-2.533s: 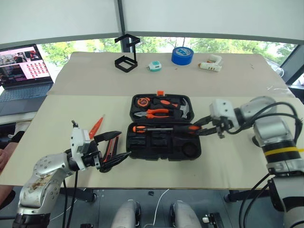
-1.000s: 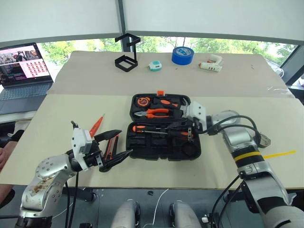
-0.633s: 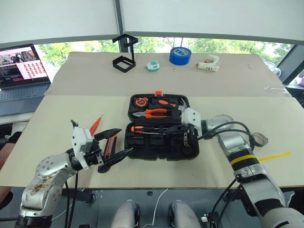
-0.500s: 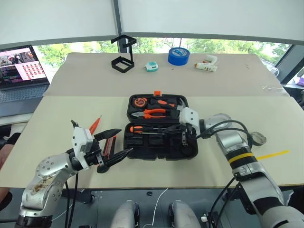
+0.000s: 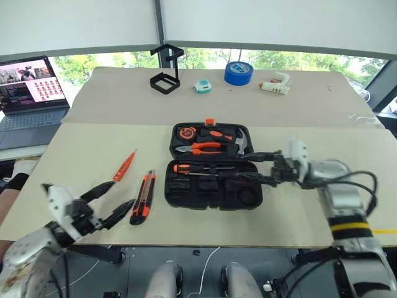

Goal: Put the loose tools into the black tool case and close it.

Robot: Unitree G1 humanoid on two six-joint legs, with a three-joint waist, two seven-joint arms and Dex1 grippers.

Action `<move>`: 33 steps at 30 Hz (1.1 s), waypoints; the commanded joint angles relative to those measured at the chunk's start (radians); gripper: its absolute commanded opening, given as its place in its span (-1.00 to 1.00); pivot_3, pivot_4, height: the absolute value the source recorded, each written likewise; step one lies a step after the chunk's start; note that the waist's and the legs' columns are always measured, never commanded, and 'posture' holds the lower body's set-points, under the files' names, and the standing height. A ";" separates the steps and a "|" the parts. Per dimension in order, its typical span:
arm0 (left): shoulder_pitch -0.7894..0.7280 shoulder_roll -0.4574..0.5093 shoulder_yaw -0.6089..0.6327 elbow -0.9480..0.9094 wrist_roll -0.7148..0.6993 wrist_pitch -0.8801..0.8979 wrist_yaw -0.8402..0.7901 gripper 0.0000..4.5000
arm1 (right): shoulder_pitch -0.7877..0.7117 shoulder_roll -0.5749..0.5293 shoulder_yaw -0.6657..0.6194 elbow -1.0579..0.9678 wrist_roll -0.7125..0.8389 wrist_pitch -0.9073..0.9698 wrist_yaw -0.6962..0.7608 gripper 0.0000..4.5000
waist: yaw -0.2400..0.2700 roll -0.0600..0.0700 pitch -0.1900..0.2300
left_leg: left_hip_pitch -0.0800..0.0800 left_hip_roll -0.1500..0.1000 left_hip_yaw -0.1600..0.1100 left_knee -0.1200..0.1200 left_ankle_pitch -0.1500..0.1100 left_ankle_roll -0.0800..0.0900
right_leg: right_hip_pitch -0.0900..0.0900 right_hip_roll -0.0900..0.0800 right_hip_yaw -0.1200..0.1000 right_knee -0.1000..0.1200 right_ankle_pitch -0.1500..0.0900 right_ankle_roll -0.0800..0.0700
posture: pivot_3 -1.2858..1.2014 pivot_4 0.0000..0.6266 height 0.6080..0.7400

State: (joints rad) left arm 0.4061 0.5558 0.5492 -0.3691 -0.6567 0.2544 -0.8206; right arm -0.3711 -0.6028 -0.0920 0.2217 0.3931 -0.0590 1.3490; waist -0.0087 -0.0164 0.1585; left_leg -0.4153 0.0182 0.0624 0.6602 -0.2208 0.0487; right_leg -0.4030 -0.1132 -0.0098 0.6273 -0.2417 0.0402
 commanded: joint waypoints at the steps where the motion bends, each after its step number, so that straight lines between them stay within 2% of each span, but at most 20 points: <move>1: 0.084 -0.040 0.129 0.034 0.035 -0.031 0.088 1.00 | 0.089 0.002 -0.093 -0.089 0.107 -0.072 0.028 0.97 | -0.003 0.000 0.000 | 0.000 0.000 0.000 0.000 0.000 0.000 | 0.000 0.000 0.000 0.000 0.000 0.000 | 0.03 -0.52 1.00; 3: 0.123 -0.066 0.181 0.047 0.037 0.032 0.186 1.00 | 0.136 -0.014 -0.105 -0.120 0.131 -0.019 0.017 0.97 | -0.005 0.000 0.000 | 0.001 0.000 0.000 0.000 0.000 0.000 | 0.000 0.000 0.001 0.001 0.000 0.000 | 0.03 -0.52 1.00; 6: 0.166 -0.096 0.219 0.026 0.009 0.018 0.188 1.00 | 0.188 0.002 -0.139 -0.140 0.148 -0.035 -0.018 0.97 | -0.003 -0.003 0.001 | 0.001 0.001 0.000 0.000 0.000 0.000 | 0.000 0.000 0.001 0.001 -0.001 -0.001 | 0.03 -0.52 1.00; 10: 0.111 -0.014 0.189 -0.018 -0.027 0.192 0.270 1.00 | 0.191 0.049 -0.127 -0.188 0.149 -0.047 -0.082 0.97 | 0.008 -0.004 0.001 | 0.001 0.001 0.000 0.000 -0.003 -0.005 | -0.002 0.000 0.000 0.001 -0.003 -0.005 | 0.03 -0.52 1.00; 14: -0.058 0.109 0.129 -0.003 -0.061 0.388 0.351 1.00 | 0.157 0.083 -0.106 -0.269 0.174 0.003 -0.141 0.97 | 0.022 -0.004 0.002 | 0.001 0.000 -0.001 0.000 -0.002 -0.006 | -0.003 0.000 -0.003 0.002 -0.001 -0.002 | 0.03 -0.52 1.00; 17: -0.285 0.212 0.026 0.063 -0.114 0.606 0.405 1.00 | 0.107 0.086 -0.088 -0.318 0.194 0.042 -0.171 0.97 | 0.021 -0.005 0.002 | 0.001 -0.001 -0.001 0.000 0.000 -0.003 | 0.000 0.000 -0.001 0.003 0.000 -0.001 | 0.03 -0.52 1.00; 20: -0.517 0.278 -0.139 0.190 -0.037 0.759 0.462 1.00 | 0.069 0.082 -0.075 -0.342 0.210 0.073 -0.184 0.97 | 0.019 -0.006 0.003 | 0.001 -0.001 -0.002 0.000 0.002 -0.002 | -0.001 0.002 -0.002 0.004 0.001 0.000 | 0.03 -0.52 1.00; 25: -0.789 0.241 -0.319 0.412 0.085 0.740 0.468 1.00 | 0.046 0.086 -0.063 -0.331 0.198 0.081 -0.191 0.97 | 0.012 -0.007 0.004 | 0.000 -0.002 -0.001 0.000 0.002 -0.004 | -0.002 0.005 -0.001 0.004 0.001 0.000 | 0.03 -0.52 1.00; 32: -1.012 0.172 -0.498 0.621 0.200 0.719 0.375 1.00 | 0.061 0.078 -0.055 -0.322 0.179 0.068 -0.201 0.97 | 0.013 -0.008 0.004 | 0.000 -0.002 -0.001 0.000 0.002 -0.004 | -0.001 0.005 -0.001 0.004 0.001 0.000 | 0.03 -0.52 1.00; 33: -1.030 0.166 -0.519 0.643 0.214 0.719 0.358 0.89 | 0.062 0.077 -0.055 -0.323 0.177 0.068 -0.204 1.00 | 0.016 -0.008 0.004 | 0.000 -0.002 -0.001 0.000 0.002 -0.004 | -0.001 0.005 -0.001 0.004 0.001 0.000 | 0.03 -0.52 1.00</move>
State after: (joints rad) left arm -0.5997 0.7318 0.0648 0.2441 -0.4656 0.9788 -0.4231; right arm -0.3038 -0.5167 -0.1309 -0.0807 0.5701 0.0227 1.1518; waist 0.0073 -0.0247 0.1627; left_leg -0.4156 0.0160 0.0613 0.6606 -0.2184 0.0443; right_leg -0.4041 -0.1083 -0.0108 0.6311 -0.2408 0.0407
